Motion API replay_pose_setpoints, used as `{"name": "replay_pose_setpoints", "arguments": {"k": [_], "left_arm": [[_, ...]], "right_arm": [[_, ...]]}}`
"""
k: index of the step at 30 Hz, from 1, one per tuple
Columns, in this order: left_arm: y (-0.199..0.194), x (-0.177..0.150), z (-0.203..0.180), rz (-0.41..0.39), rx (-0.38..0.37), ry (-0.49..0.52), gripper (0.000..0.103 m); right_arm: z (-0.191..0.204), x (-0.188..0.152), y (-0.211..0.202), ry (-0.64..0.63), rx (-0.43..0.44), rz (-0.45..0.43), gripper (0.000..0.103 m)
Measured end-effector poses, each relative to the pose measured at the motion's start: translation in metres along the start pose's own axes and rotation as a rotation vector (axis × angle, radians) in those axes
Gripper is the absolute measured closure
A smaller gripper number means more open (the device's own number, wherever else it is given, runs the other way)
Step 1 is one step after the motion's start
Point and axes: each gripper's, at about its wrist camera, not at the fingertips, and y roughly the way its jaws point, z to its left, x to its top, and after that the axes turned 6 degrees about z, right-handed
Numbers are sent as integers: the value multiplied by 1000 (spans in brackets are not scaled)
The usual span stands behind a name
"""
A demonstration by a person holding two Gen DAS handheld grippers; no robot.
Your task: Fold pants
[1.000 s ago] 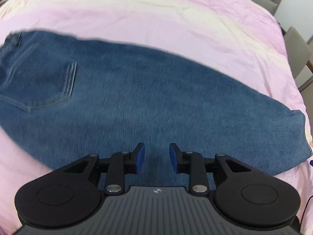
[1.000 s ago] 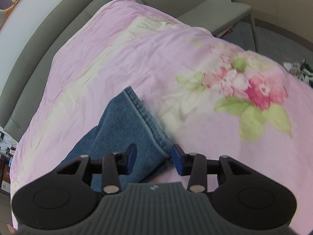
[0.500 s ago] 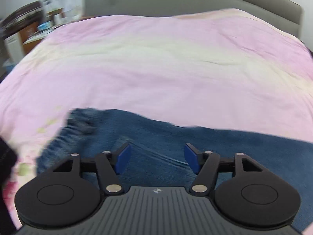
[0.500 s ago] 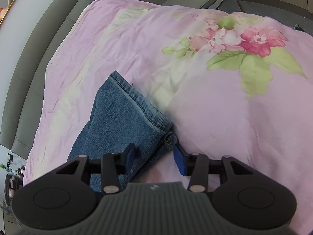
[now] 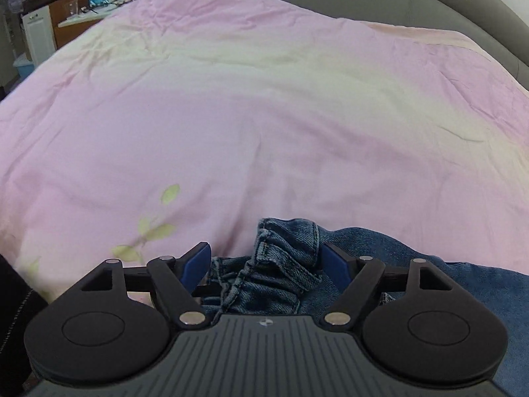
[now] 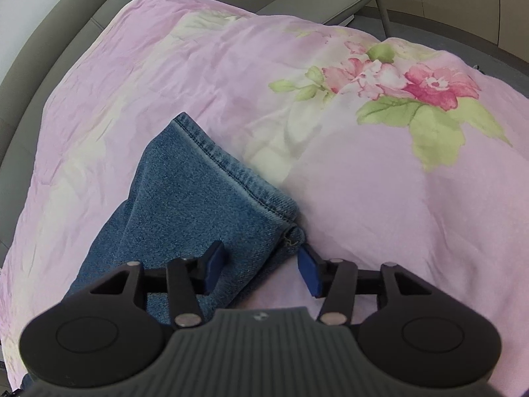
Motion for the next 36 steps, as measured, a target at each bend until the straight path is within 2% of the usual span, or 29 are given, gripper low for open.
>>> {"name": "replay_pose_setpoints", "arguments": {"k": [2,3,4,5,6,9,11,13,14,16,21,22,27,29,31,34,36], "left_arm": [[11,-7,-3,-2,-20,37,14],[12,-11,-9,-24,-3,75,19],[14,-15,-15,-51,11,123,35],[14,-21,-22,-70,36,159,37],[12,-29,-31,-99,69,206,45],[1,-50,-53,-194,163,338,52],[-11,-69,-78,-267,207,480,54],[-19,-93,-104,-324,289,633,61],[-21,-101,-110,-336,297,661,66],[-24,-105,-111,-331,268,630,72],[-37,-105,-109,-355,244,500,78],[-38,-103,-107,-356,258,458,82],[-60,-67,-74,-341,264,140,86],[-70,-51,-59,-306,249,68,86],[-71,-41,-55,-280,293,80,85],[-44,-31,-44,-182,363,56,85],[-24,-28,-37,-130,377,23,85]], "right_arm": [[6,0,2,-7,-28,0,50],[9,0,3,-14,-44,-1,49],[13,0,4,-20,-60,-2,49],[15,0,4,-24,-71,-2,47],[17,0,5,-28,-82,-2,47],[20,0,5,-34,-106,0,47],[21,0,5,-26,-114,-1,47],[22,1,6,-22,-123,-3,47],[23,1,7,-21,-128,-4,47],[26,-2,6,-20,-135,-8,47],[26,-4,3,-16,-128,-14,47],[26,-4,2,-15,-124,-16,47],[25,-4,-3,-13,-109,-18,48],[24,-2,-7,-24,-96,-20,48],[22,-2,-10,-29,-79,-22,48],[19,-1,-10,-21,-57,-23,48],[17,-2,-8,-14,-46,-20,47]]}}
